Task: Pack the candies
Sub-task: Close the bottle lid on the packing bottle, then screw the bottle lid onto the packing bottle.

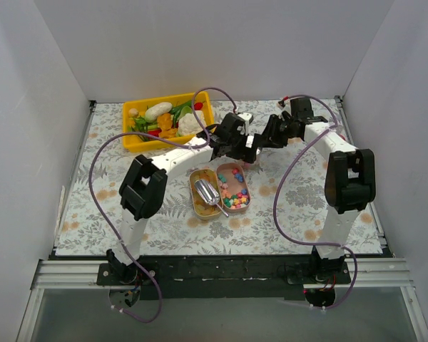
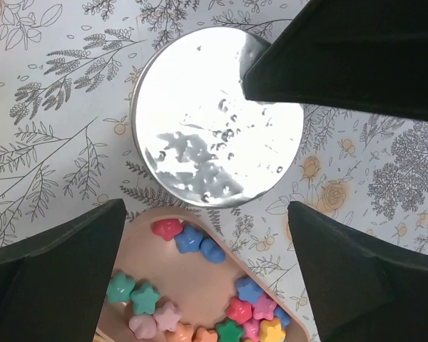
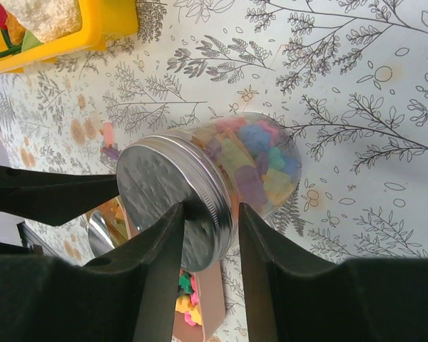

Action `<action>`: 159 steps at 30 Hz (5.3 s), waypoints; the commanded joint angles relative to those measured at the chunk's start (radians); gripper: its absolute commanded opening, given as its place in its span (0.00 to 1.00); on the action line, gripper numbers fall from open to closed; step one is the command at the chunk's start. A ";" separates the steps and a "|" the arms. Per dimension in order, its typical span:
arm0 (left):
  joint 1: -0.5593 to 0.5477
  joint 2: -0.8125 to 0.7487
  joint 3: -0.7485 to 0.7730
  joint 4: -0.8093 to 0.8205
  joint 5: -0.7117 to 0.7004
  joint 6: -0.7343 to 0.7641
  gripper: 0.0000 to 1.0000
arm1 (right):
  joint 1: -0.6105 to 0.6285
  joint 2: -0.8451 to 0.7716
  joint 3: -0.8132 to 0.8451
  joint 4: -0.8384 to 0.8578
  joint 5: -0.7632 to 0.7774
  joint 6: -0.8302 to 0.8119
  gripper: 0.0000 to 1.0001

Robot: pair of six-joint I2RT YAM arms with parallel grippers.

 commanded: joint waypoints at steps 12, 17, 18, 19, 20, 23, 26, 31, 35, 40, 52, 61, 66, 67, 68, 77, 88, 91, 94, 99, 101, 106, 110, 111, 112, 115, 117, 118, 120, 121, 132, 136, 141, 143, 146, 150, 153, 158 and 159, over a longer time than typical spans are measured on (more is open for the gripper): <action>0.013 -0.154 -0.285 0.401 0.156 0.062 0.98 | 0.050 -0.159 -0.154 -0.057 0.218 0.231 0.39; 0.013 -0.163 -0.329 0.430 0.211 0.078 0.98 | 0.060 -0.215 -0.200 -0.062 0.265 0.302 0.39; 0.013 -0.167 -0.340 0.438 0.207 0.076 0.98 | 0.058 -0.222 -0.203 -0.077 0.270 0.309 0.39; 0.013 -0.171 -0.352 0.450 0.205 0.078 0.98 | 0.060 -0.225 -0.206 -0.082 0.270 0.314 0.39; 0.012 -0.173 -0.369 0.450 0.199 0.075 0.98 | 0.061 -0.230 -0.211 -0.087 0.270 0.328 0.39; 0.004 -0.168 -0.385 0.493 0.167 0.075 0.98 | 0.064 -0.252 -0.240 -0.087 0.267 0.348 0.39; -0.008 -0.177 -0.420 0.513 0.109 0.076 0.98 | 0.067 -0.265 -0.266 -0.074 0.264 0.371 0.39; -0.011 -0.316 -0.597 0.660 0.055 -0.001 0.98 | 0.067 -0.242 -0.249 -0.096 0.245 0.371 0.39; -0.011 -0.404 -0.653 0.713 0.126 -0.007 0.98 | 0.066 -0.252 -0.258 -0.084 0.235 0.369 0.39; -0.053 -0.389 -0.751 0.818 0.116 0.084 0.98 | 0.066 -0.244 -0.258 -0.082 0.210 0.368 0.39; -0.105 -0.285 -0.859 1.136 -0.143 0.289 0.98 | 0.066 -0.225 -0.247 -0.078 0.193 0.382 0.39; -0.107 -0.213 -0.872 1.277 -0.067 0.308 0.98 | 0.066 -0.218 -0.237 -0.082 0.190 0.394 0.39; -0.114 -0.156 -0.850 1.345 -0.054 0.311 0.98 | 0.064 -0.209 -0.223 -0.097 0.190 0.389 0.39; -0.113 -0.135 -0.837 1.337 -0.047 0.312 0.98 | 0.063 -0.207 -0.220 -0.100 0.189 0.389 0.39; -0.116 -0.125 -0.814 1.332 -0.042 0.315 0.98 | 0.061 -0.204 -0.218 -0.102 0.186 0.388 0.39; -0.136 -0.065 -0.793 1.377 -0.126 0.317 0.98 | 0.061 -0.207 -0.231 -0.128 0.156 0.376 0.39; -0.143 -0.032 -0.754 1.398 -0.171 0.335 0.98 | 0.061 -0.249 -0.304 -0.130 0.136 0.366 0.39; -0.148 -0.021 -0.725 1.383 -0.189 0.338 0.98 | 0.061 -0.245 -0.303 -0.131 0.143 0.366 0.39; -0.148 -0.018 -0.710 1.362 -0.177 0.341 0.98 | 0.061 -0.244 -0.294 -0.142 0.159 0.356 0.40; -0.150 -0.022 -0.704 1.340 -0.159 0.337 0.95 | 0.061 -0.239 -0.280 -0.151 0.179 0.336 0.42; -0.150 -0.022 -0.701 1.334 -0.146 0.326 0.90 | 0.061 -0.235 -0.274 -0.153 0.178 0.333 0.43; -0.153 -0.018 -0.694 1.314 -0.146 0.303 0.78 | 0.061 -0.232 -0.263 -0.154 0.182 0.333 0.43; -0.151 -0.025 -0.710 1.308 -0.149 0.295 0.73 | 0.060 -0.233 -0.252 -0.160 0.189 0.326 0.44; -0.151 -0.027 -0.713 1.305 -0.148 0.294 0.73 | 0.061 -0.232 -0.243 -0.163 0.193 0.323 0.44; -0.151 -0.032 -0.716 1.305 -0.148 0.294 0.73 | 0.061 -0.232 -0.237 -0.165 0.202 0.320 0.45; -0.153 -0.035 -0.725 1.296 -0.148 0.289 0.73 | 0.061 -0.229 -0.205 -0.174 0.221 0.303 0.50; -0.153 -0.036 -0.727 1.294 -0.142 0.289 0.74 | 0.060 -0.227 -0.185 -0.176 0.232 0.281 0.52; -0.153 -0.036 -0.727 1.291 -0.142 0.288 0.74 | 0.060 -0.222 -0.163 -0.180 0.248 0.268 0.54; -0.151 -0.036 -0.725 1.286 -0.139 0.288 0.75 | 0.061 -0.218 -0.136 -0.182 0.267 0.224 0.57; -0.153 -0.036 -0.725 1.285 -0.140 0.288 0.75 | 0.060 -0.213 -0.111 -0.182 0.290 0.210 0.58; -0.151 -0.039 -0.719 1.269 -0.137 0.288 0.78 | 0.063 -0.133 -0.057 -0.179 0.350 0.053 0.49; -0.151 -0.041 -0.725 1.271 -0.140 0.286 0.79 | 0.067 -0.132 -0.074 -0.185 0.350 0.038 0.40; -0.153 -0.038 -0.722 1.263 -0.142 0.272 0.79 | 0.077 -0.155 -0.111 -0.185 0.382 0.011 0.36; -0.153 -0.038 -0.719 1.259 -0.146 0.269 0.79 | 0.081 -0.179 -0.148 -0.177 0.391 0.004 0.36; -0.151 -0.035 -0.716 1.253 -0.148 0.265 0.79 | 0.086 -0.230 -0.200 -0.157 0.405 0.000 0.36; -0.151 -0.035 -0.716 1.251 -0.146 0.259 0.80 | 0.093 -0.281 -0.241 -0.153 0.432 -0.011 0.38; -0.151 -0.035 -0.716 1.245 -0.149 0.256 0.80 | 0.095 -0.275 -0.244 -0.171 0.446 -0.032 0.42; -0.151 -0.028 -0.711 1.231 -0.155 0.248 0.81 | 0.123 -0.270 -0.231 -0.182 0.504 -0.077 0.48; -0.151 -0.028 -0.711 1.230 -0.155 0.246 0.81 | 0.135 -0.270 -0.217 -0.186 0.526 -0.083 0.48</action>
